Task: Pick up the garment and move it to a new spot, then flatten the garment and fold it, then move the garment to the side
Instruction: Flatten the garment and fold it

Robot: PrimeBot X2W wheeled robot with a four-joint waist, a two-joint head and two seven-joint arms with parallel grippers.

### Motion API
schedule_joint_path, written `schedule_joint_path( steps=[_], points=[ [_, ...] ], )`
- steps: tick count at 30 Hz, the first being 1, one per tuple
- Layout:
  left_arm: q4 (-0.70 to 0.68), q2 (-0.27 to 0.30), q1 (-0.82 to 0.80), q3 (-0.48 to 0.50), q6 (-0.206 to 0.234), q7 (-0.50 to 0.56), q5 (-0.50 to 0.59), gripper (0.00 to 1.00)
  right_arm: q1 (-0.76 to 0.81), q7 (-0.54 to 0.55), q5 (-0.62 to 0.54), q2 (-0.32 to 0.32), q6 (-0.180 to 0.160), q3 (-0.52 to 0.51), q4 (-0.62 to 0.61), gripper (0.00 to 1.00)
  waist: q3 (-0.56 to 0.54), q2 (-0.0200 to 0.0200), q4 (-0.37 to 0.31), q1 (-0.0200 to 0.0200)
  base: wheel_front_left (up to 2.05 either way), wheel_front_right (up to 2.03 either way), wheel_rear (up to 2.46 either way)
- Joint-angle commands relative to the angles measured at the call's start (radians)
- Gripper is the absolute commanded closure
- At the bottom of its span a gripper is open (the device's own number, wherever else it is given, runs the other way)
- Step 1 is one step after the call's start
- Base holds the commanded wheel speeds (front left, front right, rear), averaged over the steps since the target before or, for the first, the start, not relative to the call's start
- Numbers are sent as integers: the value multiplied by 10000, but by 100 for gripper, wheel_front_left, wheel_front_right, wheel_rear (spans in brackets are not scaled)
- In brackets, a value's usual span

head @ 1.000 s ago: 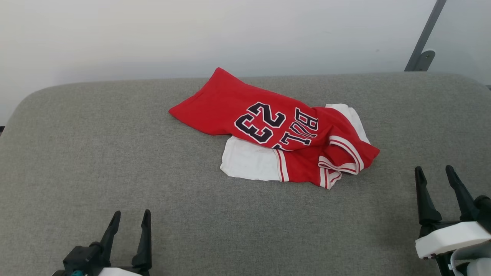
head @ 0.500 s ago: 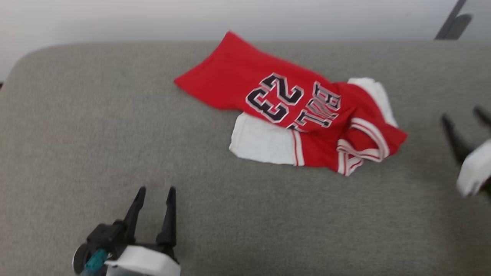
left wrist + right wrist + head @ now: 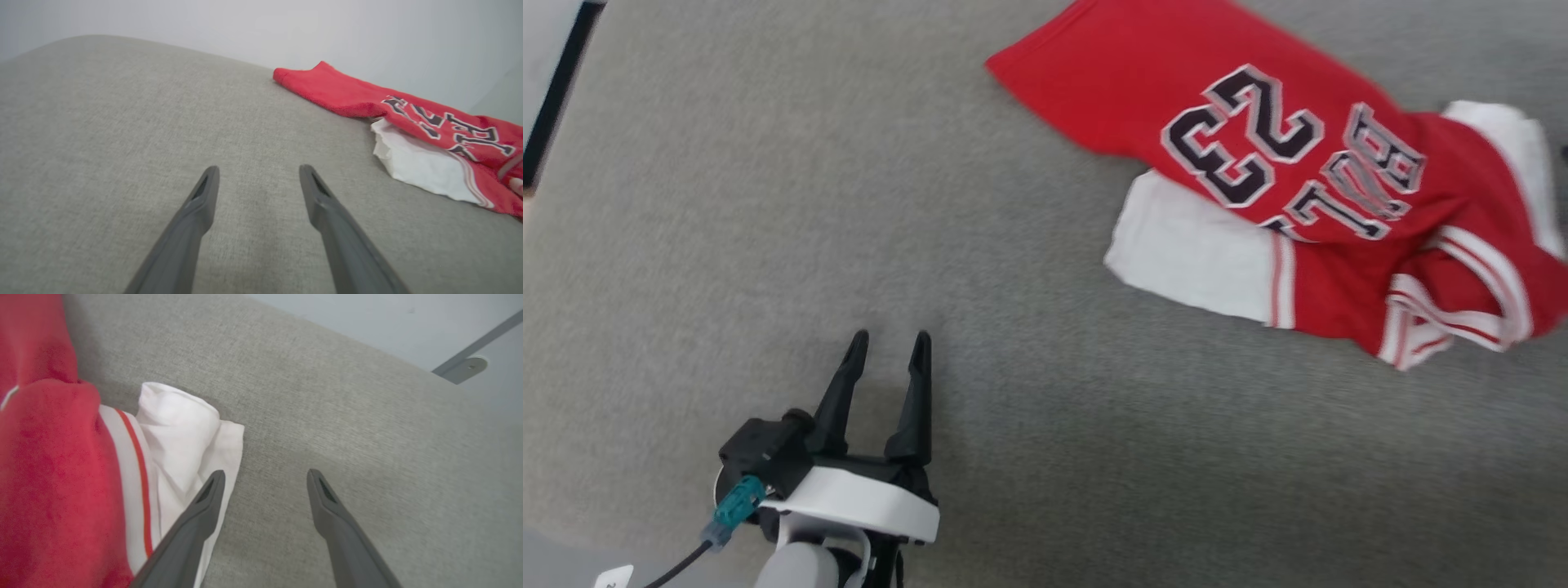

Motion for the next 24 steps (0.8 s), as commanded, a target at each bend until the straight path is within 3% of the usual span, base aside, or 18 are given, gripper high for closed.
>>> schedule_joint_path(
  steps=[1, 10, 11, 12, 13, 14, 18, 24],
  points=[
    [-113, -8, -206, -80, 42, -10, -109, 0, -255, 246, 62, -207, -3, 275, 68, 0, 556, 0, 552, 0, 0, 0, 0],
    [-413, -4, -466, -525, 308, -10, -508, 0, -729, 1185, 1118, -628, -3, 1963, 375, 0, 1138, 0, 912, 0, 0, 0, 0],
    [-424, 0, -501, -528, 340, -10, -529, 0, -753, 1197, 1215, -642, -3, 2122, 389, 13, 1161, 0, 903, 0, 0, 0, 0],
    [-434, -1, -516, -514, 365, -10, -535, 0, -778, 1123, 1287, -627, -3, 2243, 393, 64, 1172, 0, 871, 0, 0, 0, 0],
    [-429, -6, -509, -503, 380, -10, -531, 0, -800, 1072, 1379, -629, -3, 2347, 439, 91, 1158, 0, 830, 0, 0, 0, 0],
    [-404, -5, -502, -490, 389, -10, -500, 0, -823, 1053, 1454, -672, -3, 2462, 470, 100, 1132, 0, 777, 0, 0, 0, 0],
    [-279, 0, -500, -341, 348, -10, -337, 0, -1024, 529, 1794, -832, -18, 2491, 779, 100, 828, 0, 413, 0, 0, 0, 0],
    [-71, 8, -365, -177, 240, -10, -60, 0, -704, -1445, 2389, -901, -3, 1666, 1502, 100, 48, 0, -283, 0, 0, 0, 0]
  ],
)
